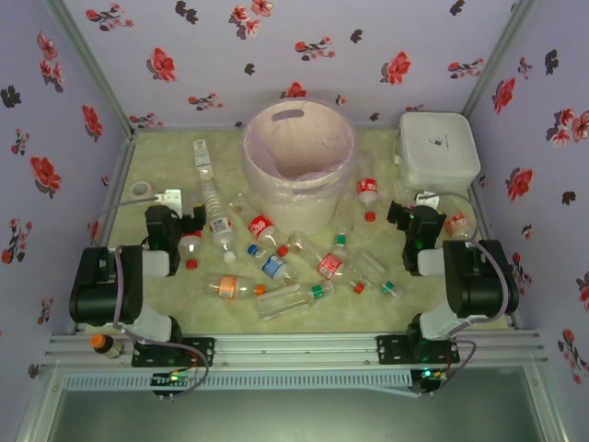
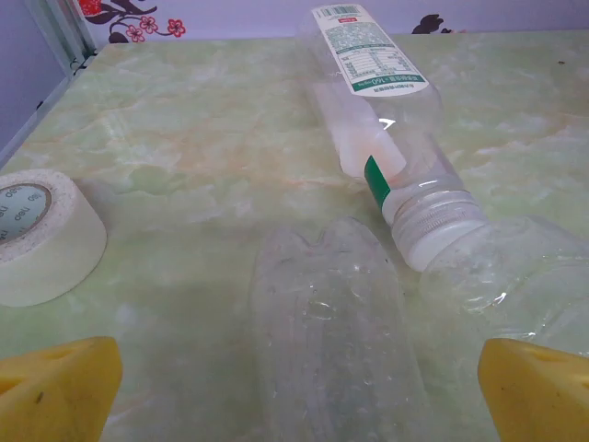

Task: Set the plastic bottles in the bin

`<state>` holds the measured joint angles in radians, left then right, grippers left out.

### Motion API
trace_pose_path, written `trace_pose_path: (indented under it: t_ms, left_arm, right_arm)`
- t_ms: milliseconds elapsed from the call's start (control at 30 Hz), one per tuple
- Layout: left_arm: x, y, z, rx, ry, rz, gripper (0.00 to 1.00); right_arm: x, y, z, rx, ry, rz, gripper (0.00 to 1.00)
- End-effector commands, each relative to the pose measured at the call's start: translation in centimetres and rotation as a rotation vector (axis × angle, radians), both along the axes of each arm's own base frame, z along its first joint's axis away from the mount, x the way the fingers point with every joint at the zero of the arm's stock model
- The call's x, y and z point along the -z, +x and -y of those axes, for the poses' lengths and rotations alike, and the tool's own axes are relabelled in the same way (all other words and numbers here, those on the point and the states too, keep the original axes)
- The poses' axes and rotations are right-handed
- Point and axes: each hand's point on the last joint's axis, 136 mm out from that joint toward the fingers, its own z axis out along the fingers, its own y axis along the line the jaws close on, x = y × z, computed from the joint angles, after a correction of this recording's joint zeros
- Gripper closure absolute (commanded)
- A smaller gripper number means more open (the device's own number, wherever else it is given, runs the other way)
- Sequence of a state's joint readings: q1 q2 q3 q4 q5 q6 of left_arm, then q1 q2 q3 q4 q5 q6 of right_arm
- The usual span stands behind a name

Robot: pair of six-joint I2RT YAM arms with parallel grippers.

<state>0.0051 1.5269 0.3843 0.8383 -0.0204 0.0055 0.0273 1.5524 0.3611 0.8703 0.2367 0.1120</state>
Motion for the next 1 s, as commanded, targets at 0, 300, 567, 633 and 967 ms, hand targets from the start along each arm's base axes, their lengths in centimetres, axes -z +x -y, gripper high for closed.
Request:
trace_pose_path:
  t_ms: [0,300,567,633,967]
  left_arm:
    - [-0.82,0.72,-0.72,-0.035,-0.007,0.034,0.00]
    - [-0.84,0.74,-0.84,-0.039,-0.007,0.034,0.00]
    - [-0.84,0.76,-0.83,-0.040,-0.009,0.032,0.00]
    - [-0.83,0.73,-0.82,-0.039,-0.008,0.032,0.00]
    - [-0.89,0.90,-0.91,-0.045,-0.008,0.016,0.00]
  right_arm:
    - [-1.26,0.84,0.11,0.010,-0.023,0.043,0.01]
    - [-1.16,0.80,0.09,0.010,-0.023,0.040,0.01]
    - [-1.14,0.91,0.12,0.008,-0.015,0.037,0.01]
    - [-1.19,0.92,0.12,0.007,-0.014,0.039,0.01]
    - [-1.14,0.87,0.10,0.005,-0.013,0.039,0.01]
